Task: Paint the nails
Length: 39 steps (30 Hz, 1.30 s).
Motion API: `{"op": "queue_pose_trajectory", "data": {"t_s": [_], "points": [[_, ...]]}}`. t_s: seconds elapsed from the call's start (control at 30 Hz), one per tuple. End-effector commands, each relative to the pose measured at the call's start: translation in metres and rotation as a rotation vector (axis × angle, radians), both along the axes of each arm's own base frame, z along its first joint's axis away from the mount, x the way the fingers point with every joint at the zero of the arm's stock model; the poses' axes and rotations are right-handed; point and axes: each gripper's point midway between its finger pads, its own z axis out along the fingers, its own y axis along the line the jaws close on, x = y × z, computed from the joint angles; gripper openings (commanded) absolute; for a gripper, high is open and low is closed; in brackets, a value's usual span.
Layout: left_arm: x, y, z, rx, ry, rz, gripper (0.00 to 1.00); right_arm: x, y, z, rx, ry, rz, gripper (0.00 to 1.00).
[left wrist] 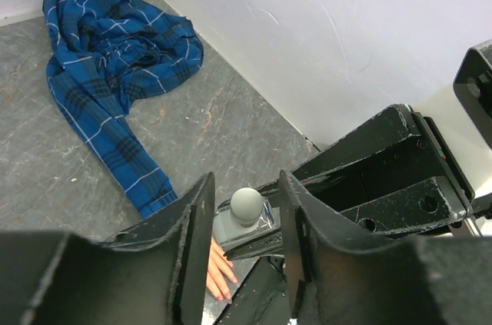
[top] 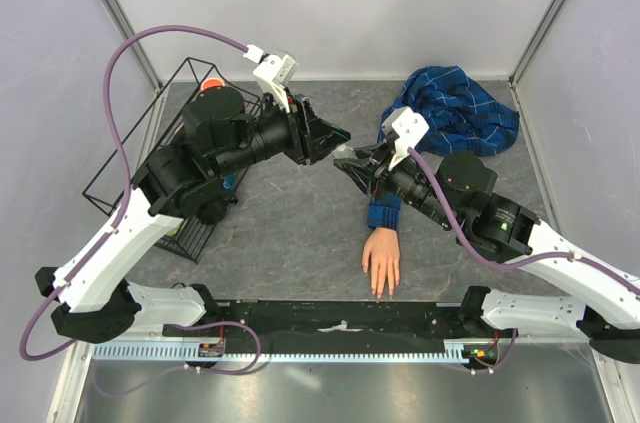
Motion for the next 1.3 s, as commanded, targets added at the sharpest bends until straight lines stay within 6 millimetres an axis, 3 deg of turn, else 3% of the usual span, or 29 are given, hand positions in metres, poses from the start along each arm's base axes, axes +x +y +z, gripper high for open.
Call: {"op": "queue_pose_trajectory", "data": {"t_s": [0.0, 0.13, 0.23, 0.27, 0.3, 0.33, 0.37, 0.4, 0.43, 0.47, 0.5, 0.57, 0.67, 0.87, 0.97, 1.0, 1.1, 1.17, 1.2, 1.27], "points": [[-0.006, -0.002, 0.008, -0.035, 0.011, -0.027, 0.4, 0.002, -0.007, 0.03, 0.063, -0.048, -0.023, 0.0], [-0.015, -0.004, 0.007, -0.035, 0.011, -0.075, 0.33, 0.002, -0.008, 0.032, 0.074, -0.043, -0.032, 0.0], [-0.022, -0.009, 0.0, -0.028, 0.006, -0.132, 0.21, -0.003, -0.007, 0.038, 0.109, -0.047, -0.008, 0.0], [-0.029, -0.012, 0.006, -0.051, -0.016, -0.179, 0.08, -0.004, -0.008, 0.042, 0.125, -0.053, -0.001, 0.0], [-0.034, -0.014, 0.007, -0.059, -0.034, -0.216, 0.02, -0.008, -0.011, 0.047, 0.148, -0.057, 0.009, 0.0], [-0.038, -0.019, 0.0, -0.063, -0.044, -0.261, 0.02, -0.01, -0.011, 0.047, 0.156, -0.059, 0.019, 0.0], [-0.061, -0.021, 0.005, -0.092, -0.075, -0.396, 0.02, -0.017, -0.01, 0.052, 0.173, -0.072, 0.053, 0.0], [-0.07, -0.023, 0.022, -0.152, -0.173, -0.464, 0.02, -0.023, -0.015, 0.058, 0.198, -0.084, 0.072, 0.0], [-0.076, -0.026, 0.01, -0.158, -0.19, -0.53, 0.02, -0.028, -0.015, 0.058, 0.207, -0.086, 0.097, 0.0], [-0.106, -0.023, 0.01, -0.181, -0.241, -0.71, 0.02, -0.039, -0.013, 0.064, 0.228, -0.105, 0.156, 0.0], [-0.124, -0.017, 0.029, -0.255, -0.391, -0.804, 0.02, -0.049, -0.016, 0.07, 0.249, -0.119, 0.192, 0.0], [-0.156, -0.006, 0.011, -0.269, -0.476, -1.026, 0.02, -0.064, -0.015, 0.078, 0.28, -0.137, 0.272, 0.0], [-0.169, 0.001, 0.011, -0.278, -0.544, -1.16, 0.02, -0.088, -0.013, 0.084, 0.298, -0.144, 0.398, 0.0], [-0.16, -0.003, 0.017, -0.253, -0.512, -1.208, 0.04, -0.1, -0.02, 0.084, 0.317, -0.137, 0.437, 0.0], [-0.138, -0.006, 0.023, -0.245, -0.475, -1.063, 0.31, -0.096, -0.024, 0.082, 0.319, -0.131, 0.404, 0.0], [-0.127, -0.005, 0.03, -0.239, -0.479, -0.991, 0.5, -0.091, -0.025, 0.08, 0.31, -0.124, 0.378, 0.0], [-0.086, -0.006, 0.038, -0.178, -0.432, -0.662, 0.66, -0.08, -0.024, 0.072, 0.267, -0.108, 0.325, 0.0], [-0.077, 0.006, 0.039, -0.146, -0.408, -0.54, 0.7, -0.072, -0.019, 0.066, 0.234, -0.105, 0.298, 0.0], [-0.061, 0.013, 0.047, -0.143, -0.4, -0.412, 0.74, -0.069, -0.019, 0.064, 0.215, -0.097, 0.281, 0.0], [-0.053, 0.027, 0.049, -0.115, -0.331, -0.302, 0.87, -0.054, -0.014, 0.057, 0.171, -0.081, 0.226, 0.0]]}}
